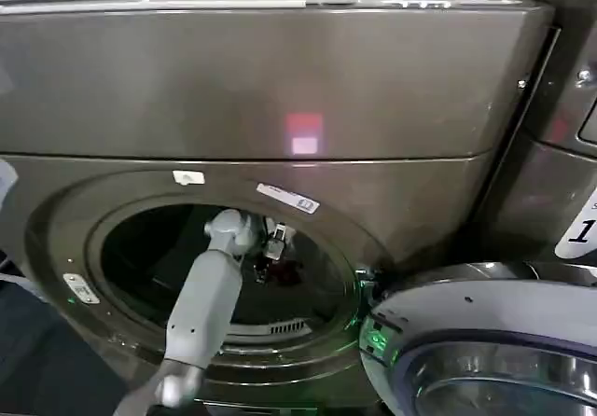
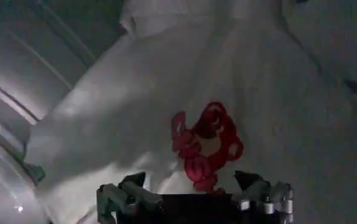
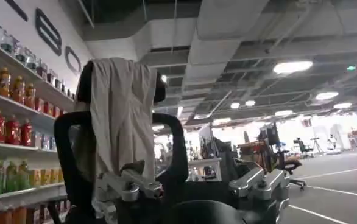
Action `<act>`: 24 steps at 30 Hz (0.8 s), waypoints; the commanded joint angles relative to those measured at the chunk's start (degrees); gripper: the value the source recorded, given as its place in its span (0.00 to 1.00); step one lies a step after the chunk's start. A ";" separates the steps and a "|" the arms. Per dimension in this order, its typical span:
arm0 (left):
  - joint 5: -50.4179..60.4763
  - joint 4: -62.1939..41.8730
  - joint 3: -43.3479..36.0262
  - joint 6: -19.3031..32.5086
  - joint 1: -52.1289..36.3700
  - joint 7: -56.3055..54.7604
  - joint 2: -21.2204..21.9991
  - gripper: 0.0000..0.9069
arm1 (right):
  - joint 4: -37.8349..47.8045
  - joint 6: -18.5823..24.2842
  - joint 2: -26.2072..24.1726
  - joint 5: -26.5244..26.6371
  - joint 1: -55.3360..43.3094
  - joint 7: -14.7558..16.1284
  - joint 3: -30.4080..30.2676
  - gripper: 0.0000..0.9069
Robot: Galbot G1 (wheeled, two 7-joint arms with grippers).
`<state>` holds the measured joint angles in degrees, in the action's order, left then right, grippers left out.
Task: Grasp the clothes from the dryer.
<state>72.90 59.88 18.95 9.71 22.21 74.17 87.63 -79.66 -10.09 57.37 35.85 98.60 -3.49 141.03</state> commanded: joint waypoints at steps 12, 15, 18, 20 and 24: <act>-3.78 -6.55 0.85 0.54 0.24 1.13 -0.74 0.00 | -0.41 -0.09 0.16 0.00 -0.37 -0.07 -0.58 1.00; -4.20 -6.74 0.91 0.46 0.19 1.33 -0.77 0.00 | -0.31 -0.07 0.21 -0.03 -0.43 -0.05 -0.78 1.00; -4.34 -6.82 0.96 0.48 0.28 1.32 -0.77 0.00 | -0.23 -0.03 0.19 -0.05 -0.47 -0.02 -0.90 1.00; -4.52 -6.82 1.04 0.47 0.37 1.26 -0.80 0.00 | -0.17 0.01 0.19 -0.07 -0.52 -0.01 -1.04 1.00; -6.16 -6.33 1.13 0.26 0.56 0.74 -1.00 0.00 | -0.38 0.02 0.25 -0.07 -0.81 0.06 -1.45 1.00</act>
<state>68.40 57.07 20.04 10.20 22.73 75.26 86.65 -79.90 -10.09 57.61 35.74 97.90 -3.48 139.71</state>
